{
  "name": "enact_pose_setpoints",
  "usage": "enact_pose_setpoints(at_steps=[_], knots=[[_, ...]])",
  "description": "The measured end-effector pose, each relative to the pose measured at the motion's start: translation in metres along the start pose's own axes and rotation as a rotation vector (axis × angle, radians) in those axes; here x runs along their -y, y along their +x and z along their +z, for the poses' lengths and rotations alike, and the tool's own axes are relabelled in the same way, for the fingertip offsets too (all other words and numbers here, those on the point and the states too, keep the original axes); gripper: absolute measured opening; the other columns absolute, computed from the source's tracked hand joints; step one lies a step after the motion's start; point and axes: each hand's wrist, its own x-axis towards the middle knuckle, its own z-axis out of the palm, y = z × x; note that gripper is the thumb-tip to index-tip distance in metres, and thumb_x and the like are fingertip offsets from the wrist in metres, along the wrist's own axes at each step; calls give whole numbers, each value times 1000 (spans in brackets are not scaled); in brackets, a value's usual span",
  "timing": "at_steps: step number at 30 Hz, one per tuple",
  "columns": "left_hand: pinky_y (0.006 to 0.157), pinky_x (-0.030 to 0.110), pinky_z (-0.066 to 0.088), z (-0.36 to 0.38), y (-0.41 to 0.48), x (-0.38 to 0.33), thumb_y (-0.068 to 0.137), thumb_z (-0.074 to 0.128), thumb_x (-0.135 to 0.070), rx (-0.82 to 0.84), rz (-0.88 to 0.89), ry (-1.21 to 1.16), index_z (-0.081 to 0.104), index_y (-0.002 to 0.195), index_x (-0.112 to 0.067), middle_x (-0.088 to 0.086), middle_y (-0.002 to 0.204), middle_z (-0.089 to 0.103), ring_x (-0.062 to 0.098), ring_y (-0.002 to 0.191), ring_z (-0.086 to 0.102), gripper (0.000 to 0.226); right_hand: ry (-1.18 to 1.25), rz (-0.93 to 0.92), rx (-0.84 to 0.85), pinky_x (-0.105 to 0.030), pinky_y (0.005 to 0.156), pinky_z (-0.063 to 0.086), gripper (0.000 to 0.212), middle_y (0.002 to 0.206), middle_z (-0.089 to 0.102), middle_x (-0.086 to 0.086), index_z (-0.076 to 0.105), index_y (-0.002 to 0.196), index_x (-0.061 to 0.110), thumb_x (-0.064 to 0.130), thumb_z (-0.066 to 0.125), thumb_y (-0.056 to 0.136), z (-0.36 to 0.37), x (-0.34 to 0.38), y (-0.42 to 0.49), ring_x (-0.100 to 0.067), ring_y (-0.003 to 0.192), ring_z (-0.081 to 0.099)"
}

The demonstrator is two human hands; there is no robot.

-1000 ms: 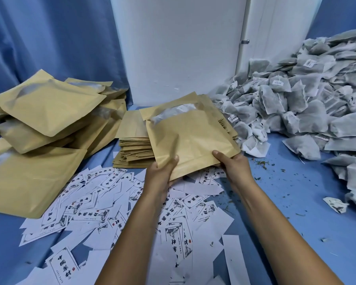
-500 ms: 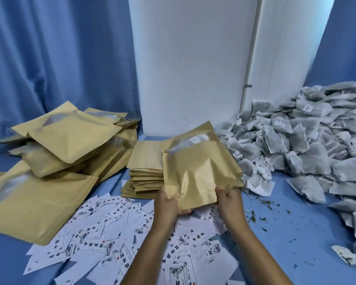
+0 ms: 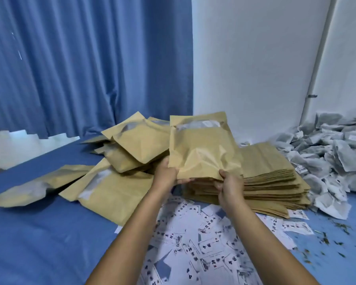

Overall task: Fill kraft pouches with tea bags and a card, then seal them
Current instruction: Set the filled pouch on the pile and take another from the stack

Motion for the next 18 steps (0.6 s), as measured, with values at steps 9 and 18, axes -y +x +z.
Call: enact_pose_setpoints(at_steps=[9,18], knots=[[90,51,49,-113,71,-133,95,56,-15,-42,-27,-198,15,149,-21,10,149,25,41,132,36,69,-1210,-308,563,-35,98,43,61,139,49,-7,49,134,11,26,73,81,95,13,61,-22,120,50],[85,51,49,-83,71,-64,98,48,-9,125,-210,120,45,120,-8,22,130,49,36,94,62,22,-2286,-656,323,-27,73,41,36,110,63,-4,59,110,17,40,62,82,-9,-6,92,-24,102,59]])
